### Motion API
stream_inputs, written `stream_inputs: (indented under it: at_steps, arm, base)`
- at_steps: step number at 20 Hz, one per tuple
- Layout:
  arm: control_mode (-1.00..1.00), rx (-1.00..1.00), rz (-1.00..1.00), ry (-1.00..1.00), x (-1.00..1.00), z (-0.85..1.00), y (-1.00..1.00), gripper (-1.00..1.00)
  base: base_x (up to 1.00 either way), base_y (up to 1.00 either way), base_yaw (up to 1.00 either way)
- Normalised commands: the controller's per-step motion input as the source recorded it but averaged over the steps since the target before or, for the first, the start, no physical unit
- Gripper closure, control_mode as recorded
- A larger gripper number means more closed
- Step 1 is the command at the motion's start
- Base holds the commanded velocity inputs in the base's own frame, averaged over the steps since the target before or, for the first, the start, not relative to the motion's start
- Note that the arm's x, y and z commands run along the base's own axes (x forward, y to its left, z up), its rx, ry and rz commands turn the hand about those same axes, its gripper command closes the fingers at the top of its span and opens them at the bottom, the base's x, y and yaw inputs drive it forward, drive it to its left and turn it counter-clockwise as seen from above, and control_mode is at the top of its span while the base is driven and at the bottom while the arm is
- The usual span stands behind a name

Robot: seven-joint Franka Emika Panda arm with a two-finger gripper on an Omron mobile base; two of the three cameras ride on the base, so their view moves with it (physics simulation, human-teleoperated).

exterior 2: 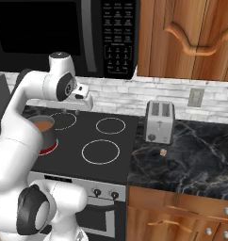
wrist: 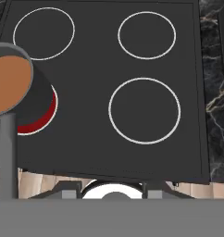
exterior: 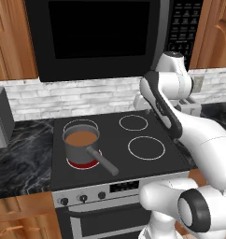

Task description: Pick up the sugar cube(s) and place them in the saucepan with hot chocolate.

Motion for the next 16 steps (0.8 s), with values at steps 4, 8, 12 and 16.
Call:
stream_inputs:
  at_steps: [4,8,12,16]
  arm:
    - [-1.00,0.00,0.00,-0.05,0.00,0.14,0.00,-1.00]
    - [-1.00,0.00,0.00,-0.05,0.00,0.14,0.00,-1.00]
    - [-1.00,0.00,0.00,-0.05,0.00,0.14,0.00,-1.00]
    - [-1.00,0.00,0.00,-0.04,-0.04,0.12,0.00,-1.00]
  base:
    - [0.00,0.00,0.00]
    - [0.00,0.00,0.00]
    - [0.00,0.00,0.00]
    - [0.00,0.00,0.00]
